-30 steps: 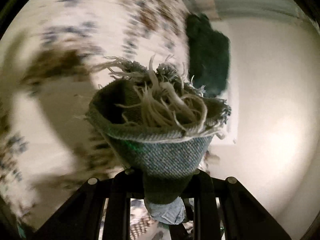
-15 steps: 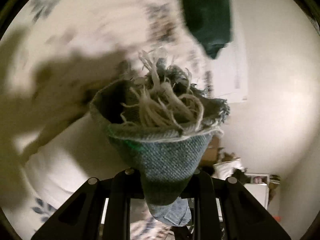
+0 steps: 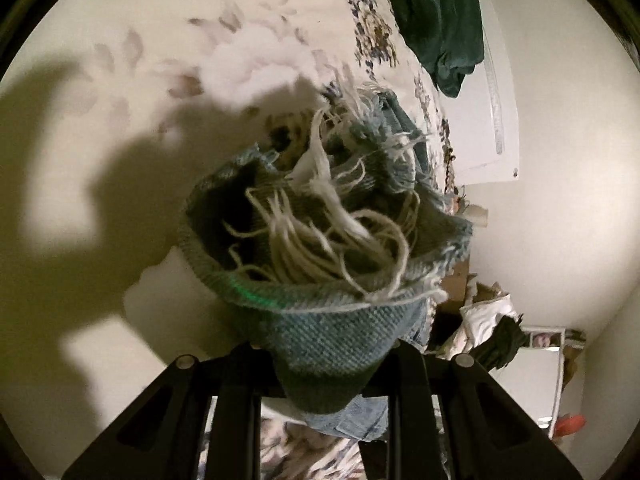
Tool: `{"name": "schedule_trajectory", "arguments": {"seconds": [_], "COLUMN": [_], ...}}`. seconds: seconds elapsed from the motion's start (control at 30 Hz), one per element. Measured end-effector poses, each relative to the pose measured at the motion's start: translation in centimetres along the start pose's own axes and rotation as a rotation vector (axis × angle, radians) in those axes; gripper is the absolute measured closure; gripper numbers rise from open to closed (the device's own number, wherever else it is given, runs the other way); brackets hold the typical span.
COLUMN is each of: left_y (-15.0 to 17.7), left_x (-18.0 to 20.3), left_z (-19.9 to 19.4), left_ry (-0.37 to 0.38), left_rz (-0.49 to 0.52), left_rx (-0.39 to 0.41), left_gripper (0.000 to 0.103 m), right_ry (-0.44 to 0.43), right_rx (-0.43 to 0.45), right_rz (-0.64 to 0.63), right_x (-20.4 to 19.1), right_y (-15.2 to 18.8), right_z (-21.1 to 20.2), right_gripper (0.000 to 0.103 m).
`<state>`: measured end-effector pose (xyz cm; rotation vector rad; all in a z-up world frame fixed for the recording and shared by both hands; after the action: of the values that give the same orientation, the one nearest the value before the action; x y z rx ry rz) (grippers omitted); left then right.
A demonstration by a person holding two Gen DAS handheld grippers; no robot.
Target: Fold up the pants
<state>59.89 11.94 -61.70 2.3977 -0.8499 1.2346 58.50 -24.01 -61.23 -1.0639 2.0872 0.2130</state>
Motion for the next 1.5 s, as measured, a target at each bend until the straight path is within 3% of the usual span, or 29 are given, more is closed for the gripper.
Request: {"name": "schedule_trajectory", "arguments": {"seconds": [0.13, 0.2, 0.27, 0.33, 0.37, 0.43, 0.5, 0.6, 0.73, 0.93, 1.5], "left_y": [0.1, 0.1, 0.4, 1.2, 1.6, 2.5, 3.5, 4.9, 6.6, 9.6, 21.5], "left_x": [0.5, 2.2, 4.0, 5.6, 6.4, 7.8, 9.2, 11.0, 13.2, 17.7, 28.5], "left_z": [0.1, 0.0, -0.4, -1.3, -1.7, -2.5, -3.2, -4.8, -8.2, -14.1, -36.1], "left_ry": [-0.057, -0.146, -0.249, -0.372, -0.418, -0.495, -0.566, -0.625, -0.645, -0.639, -0.544], "left_rz": [0.038, 0.144, 0.268, 0.412, 0.476, 0.582, 0.678, 0.788, 0.878, 0.956, 1.055], "left_rx": [-0.051, -0.077, -0.079, -0.067, -0.059, -0.045, -0.034, -0.008, 0.040, 0.111, 0.325], "left_gripper": [0.080, 0.075, 0.067, 0.036, 0.034, 0.027, 0.019, 0.011, 0.011, 0.011, 0.011], "right_ry": [0.008, 0.043, 0.117, 0.186, 0.239, 0.310, 0.389, 0.507, 0.587, 0.596, 0.506], "right_rx": [-0.037, -0.049, -0.054, -0.060, -0.064, -0.053, -0.032, 0.011, 0.062, 0.161, 0.334], "right_rz": [0.029, 0.009, -0.066, -0.124, -0.166, -0.226, -0.304, -0.421, -0.522, -0.591, -0.722], "right_x": [1.2, 1.0, 0.1, -0.6, -1.2, -2.2, -3.8, -6.5, -9.8, -15.0, -26.7], "right_y": [0.5, 0.4, 0.5, 0.8, 0.9, 1.2, 1.6, 2.4, 3.9, 5.5, 14.9], "right_z": [0.5, 0.3, -0.3, -1.1, -1.8, -2.9, -4.5, -6.4, -9.9, -17.8, -44.5], "right_gripper": [0.073, 0.065, 0.058, 0.045, 0.041, 0.020, 0.010, 0.004, 0.000, 0.000, 0.000]}}
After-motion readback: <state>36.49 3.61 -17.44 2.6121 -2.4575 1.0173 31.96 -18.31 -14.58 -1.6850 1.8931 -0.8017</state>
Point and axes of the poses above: each gripper's, at about its wrist camera, not at the fingertips, and z roughly the way its jaws point, x to its right, y to its underside, the point moved 5 cm from there along z, roughly the way its jaws point, and after that the axes turned 4 degrees about x, right-handed, at the moved point
